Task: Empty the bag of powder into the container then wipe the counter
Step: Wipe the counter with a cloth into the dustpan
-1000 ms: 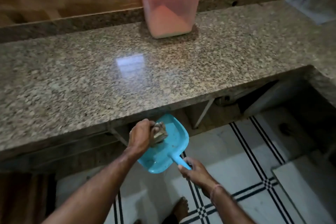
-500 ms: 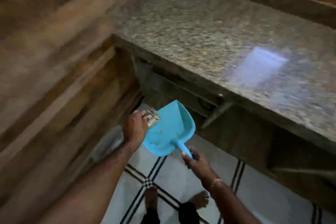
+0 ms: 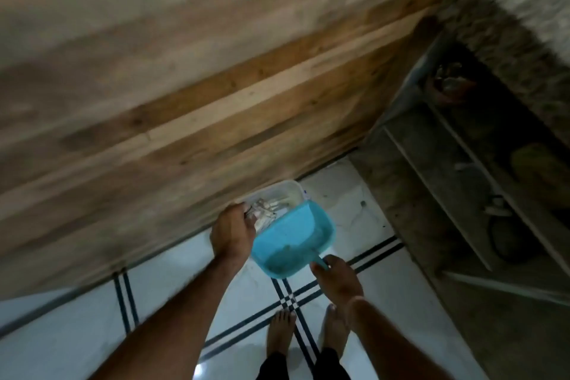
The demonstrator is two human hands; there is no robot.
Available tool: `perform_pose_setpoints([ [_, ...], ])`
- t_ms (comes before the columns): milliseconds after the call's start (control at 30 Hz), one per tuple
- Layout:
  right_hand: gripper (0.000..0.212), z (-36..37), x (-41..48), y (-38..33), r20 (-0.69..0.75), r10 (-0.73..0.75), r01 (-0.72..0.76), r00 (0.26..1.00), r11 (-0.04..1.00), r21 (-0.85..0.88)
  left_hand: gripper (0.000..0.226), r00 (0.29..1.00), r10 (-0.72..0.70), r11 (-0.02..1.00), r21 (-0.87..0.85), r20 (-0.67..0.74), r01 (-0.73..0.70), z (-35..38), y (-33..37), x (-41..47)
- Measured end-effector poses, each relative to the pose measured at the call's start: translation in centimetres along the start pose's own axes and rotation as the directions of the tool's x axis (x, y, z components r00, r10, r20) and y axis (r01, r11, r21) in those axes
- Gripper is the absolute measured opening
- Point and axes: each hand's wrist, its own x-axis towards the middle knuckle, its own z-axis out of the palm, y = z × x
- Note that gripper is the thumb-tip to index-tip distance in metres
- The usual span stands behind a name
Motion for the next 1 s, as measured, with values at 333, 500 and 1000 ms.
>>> perform_pose_setpoints([
  [333, 0.044, 8.0, 14.9, -2.7, 0.056, 0.060, -0.050, 0.997, 0.985, -0.163, 0.026, 0.981, -0.191, 0.981, -0.037, -0.040, 0.189, 10.6, -5.5, 4.5],
  [500, 0.035, 10.8, 13.8, 0.0, -0.042, -0.107, 0.108, 0.993, 0.994, 0.018, 0.029, 0.958, -0.269, 0.959, -0.122, -0.100, 0.256, 11.7, -6.6, 5.4],
  [1000, 0.041, 19.1, 23.1, 2.1, -0.193, -0.133, 0.099, 0.972, 0.979, -0.175, 0.023, 0.945, -0.310, 0.860, -0.455, -0.106, 0.231, 17.4, -11.4, 9.6],
])
